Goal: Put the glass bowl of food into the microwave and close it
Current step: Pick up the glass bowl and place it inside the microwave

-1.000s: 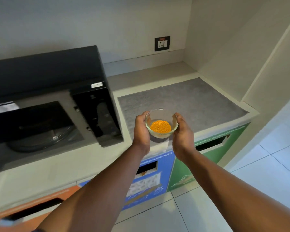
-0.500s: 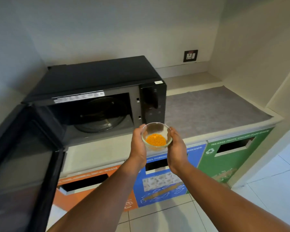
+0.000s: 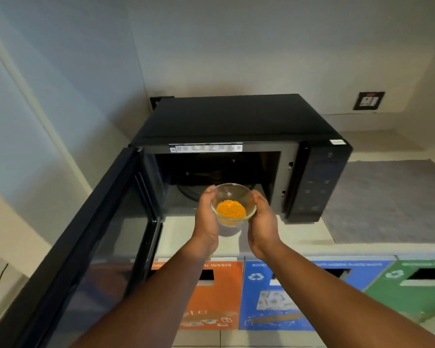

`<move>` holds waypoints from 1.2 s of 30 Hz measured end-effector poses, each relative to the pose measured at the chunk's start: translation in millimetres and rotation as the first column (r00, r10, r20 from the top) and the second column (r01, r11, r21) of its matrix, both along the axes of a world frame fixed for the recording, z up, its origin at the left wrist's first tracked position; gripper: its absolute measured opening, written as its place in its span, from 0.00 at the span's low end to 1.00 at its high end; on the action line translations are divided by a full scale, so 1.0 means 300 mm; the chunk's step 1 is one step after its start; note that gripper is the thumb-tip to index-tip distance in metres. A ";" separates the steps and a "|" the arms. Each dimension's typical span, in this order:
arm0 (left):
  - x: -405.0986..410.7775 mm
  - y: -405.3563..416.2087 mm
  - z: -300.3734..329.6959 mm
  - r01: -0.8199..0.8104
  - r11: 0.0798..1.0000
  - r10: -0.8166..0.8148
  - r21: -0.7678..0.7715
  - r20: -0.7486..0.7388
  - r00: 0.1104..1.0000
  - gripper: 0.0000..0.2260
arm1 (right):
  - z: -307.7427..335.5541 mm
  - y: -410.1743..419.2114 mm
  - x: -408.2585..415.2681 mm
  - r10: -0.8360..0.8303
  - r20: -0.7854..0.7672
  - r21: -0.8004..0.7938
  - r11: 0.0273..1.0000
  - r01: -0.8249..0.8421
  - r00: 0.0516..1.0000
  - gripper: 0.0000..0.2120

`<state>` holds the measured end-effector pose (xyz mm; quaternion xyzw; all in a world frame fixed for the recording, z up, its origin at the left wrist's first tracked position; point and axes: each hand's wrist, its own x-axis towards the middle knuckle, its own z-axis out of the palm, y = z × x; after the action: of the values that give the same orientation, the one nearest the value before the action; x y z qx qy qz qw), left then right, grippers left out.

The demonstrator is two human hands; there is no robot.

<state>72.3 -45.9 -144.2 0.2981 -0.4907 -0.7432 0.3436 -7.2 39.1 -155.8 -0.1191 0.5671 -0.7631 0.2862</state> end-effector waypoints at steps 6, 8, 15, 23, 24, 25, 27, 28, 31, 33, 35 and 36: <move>-0.147 -0.187 -0.045 -0.083 0.997 0.082 -0.011 -0.041 0.996 0.12 | -0.042 -0.223 -0.178 0.089 0.014 -0.018 0.996 -0.089 0.996 0.18; -0.191 -0.242 -0.061 -0.102 0.995 0.102 -0.014 -0.046 0.994 0.14 | -0.058 -0.291 -0.237 0.095 -0.004 -0.015 0.995 -0.095 0.995 0.15; -0.313 -0.441 -0.100 -0.137 0.987 0.142 0.085 -0.066 0.988 0.16 | -0.086 -0.483 -0.375 0.221 -0.039 0.000 0.975 -0.221 0.975 0.15; -0.393 -0.562 -0.154 -0.127 0.988 0.131 0.090 -0.031 0.991 0.24 | -0.143 -0.599 -0.467 0.277 -0.065 -0.017 0.960 -0.279 0.959 0.11; -0.396 -0.566 -0.158 -0.129 0.988 0.132 0.088 -0.022 0.991 0.24 | -0.144 -0.609 -0.471 0.275 -0.064 -0.021 0.961 -0.277 0.959 0.10; -0.397 -0.574 -0.162 -0.134 0.987 0.135 0.087 -0.010 0.991 0.24 | -0.143 -0.618 -0.471 0.269 -0.060 -0.018 0.962 -0.271 0.961 0.10; -0.399 -0.597 -0.165 -0.143 0.987 0.143 0.068 0.003 0.990 0.22 | -0.138 -0.637 -0.468 0.262 -0.043 0.000 0.965 -0.262 0.964 0.11; -0.401 -0.605 -0.165 -0.149 0.987 0.149 0.061 0.007 0.989 0.20 | -0.139 -0.644 -0.468 0.260 -0.028 0.009 0.966 -0.260 0.965 0.12; -0.409 -0.617 -0.163 -0.149 0.988 0.148 0.047 0.011 0.989 0.19 | -0.144 -0.657 -0.471 0.258 -0.005 0.011 0.966 -0.258 0.966 0.12; -0.417 -0.615 -0.161 -0.139 0.989 0.139 0.051 0.004 0.990 0.18 | -0.148 -0.662 -0.473 0.241 0.003 0.018 0.970 -0.241 0.970 0.11; -0.420 -0.610 -0.162 -0.133 0.989 0.132 0.062 0.009 0.991 0.18 | -0.148 -0.662 -0.474 0.233 0.000 0.029 0.972 -0.233 0.972 0.11; -0.418 -0.606 -0.163 -0.142 0.988 0.141 0.064 0.020 0.990 0.18 | -0.149 -0.662 -0.476 0.231 0.001 0.027 0.972 -0.231 0.973 0.11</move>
<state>-53.2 -227.8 -193.1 0.3488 -0.4463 -0.7304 0.3817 -150.0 -159.6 -200.5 -0.1812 0.5599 -0.7167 0.3742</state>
